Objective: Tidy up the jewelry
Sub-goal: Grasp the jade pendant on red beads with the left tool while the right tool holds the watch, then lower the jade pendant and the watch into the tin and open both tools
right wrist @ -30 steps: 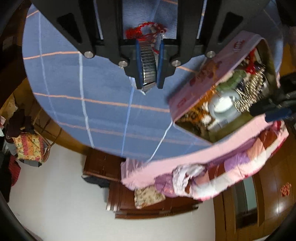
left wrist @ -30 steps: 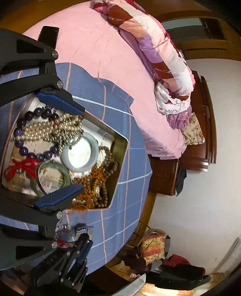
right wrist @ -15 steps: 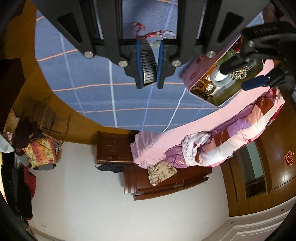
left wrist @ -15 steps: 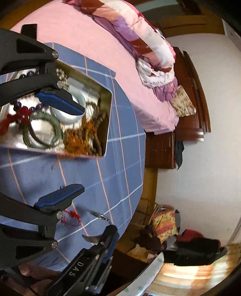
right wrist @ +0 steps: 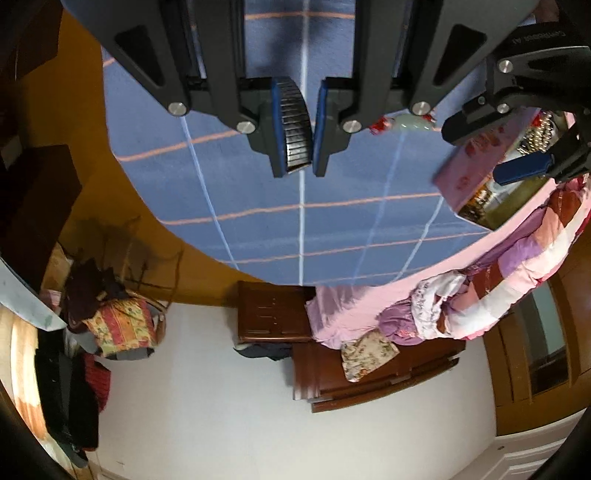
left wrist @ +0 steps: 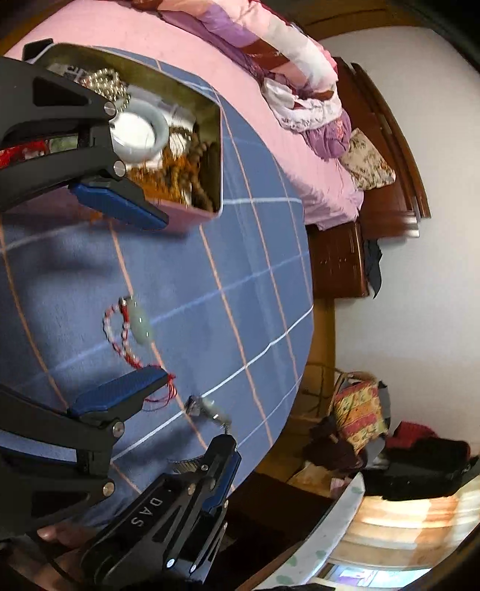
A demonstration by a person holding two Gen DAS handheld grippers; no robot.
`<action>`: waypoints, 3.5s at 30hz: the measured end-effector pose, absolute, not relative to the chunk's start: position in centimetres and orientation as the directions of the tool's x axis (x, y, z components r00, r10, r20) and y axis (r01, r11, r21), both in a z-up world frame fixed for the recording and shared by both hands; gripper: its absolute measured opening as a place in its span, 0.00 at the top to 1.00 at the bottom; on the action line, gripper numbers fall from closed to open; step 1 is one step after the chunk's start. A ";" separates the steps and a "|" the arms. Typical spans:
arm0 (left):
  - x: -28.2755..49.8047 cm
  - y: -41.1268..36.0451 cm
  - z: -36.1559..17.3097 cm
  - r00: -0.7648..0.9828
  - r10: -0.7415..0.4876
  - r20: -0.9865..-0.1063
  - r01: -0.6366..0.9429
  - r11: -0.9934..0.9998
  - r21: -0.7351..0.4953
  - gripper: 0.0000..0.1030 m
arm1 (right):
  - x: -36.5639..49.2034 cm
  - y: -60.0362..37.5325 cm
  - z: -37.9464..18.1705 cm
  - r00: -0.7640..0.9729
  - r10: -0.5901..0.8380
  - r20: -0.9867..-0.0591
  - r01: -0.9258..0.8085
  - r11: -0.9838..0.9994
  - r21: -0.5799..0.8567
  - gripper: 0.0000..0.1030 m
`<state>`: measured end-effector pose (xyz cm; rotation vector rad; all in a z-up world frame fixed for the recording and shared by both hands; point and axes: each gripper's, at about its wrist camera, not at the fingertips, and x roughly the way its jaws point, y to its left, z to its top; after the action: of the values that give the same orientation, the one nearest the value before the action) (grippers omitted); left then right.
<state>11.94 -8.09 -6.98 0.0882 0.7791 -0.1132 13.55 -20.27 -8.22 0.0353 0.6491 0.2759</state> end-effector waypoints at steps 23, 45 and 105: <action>13.8 -9.8 -11.0 0.618 -0.123 -0.776 0.186 0.983 -0.008 0.72 | 13.1 -21.6 -9.4 0.708 0.248 -0.661 -0.223 0.967 0.124 0.83; 10.2 -6.6 -4.9 0.747 -0.146 -0.648 0.152 0.987 -0.047 0.94 | 11.3 -19.4 -8.6 0.726 0.294 -0.621 -0.297 0.949 0.103 0.83; 5.3 10.0 -2.2 0.807 0.059 -0.588 -0.166 0.978 -0.130 0.94 | 6.0 -3.2 0.3 0.671 0.561 -0.485 -0.652 0.757 -0.026 0.83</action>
<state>5.32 10.01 -2.21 -0.1790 0.6213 0.1209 5.96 -3.25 0.25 -0.2044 0.4758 0.6888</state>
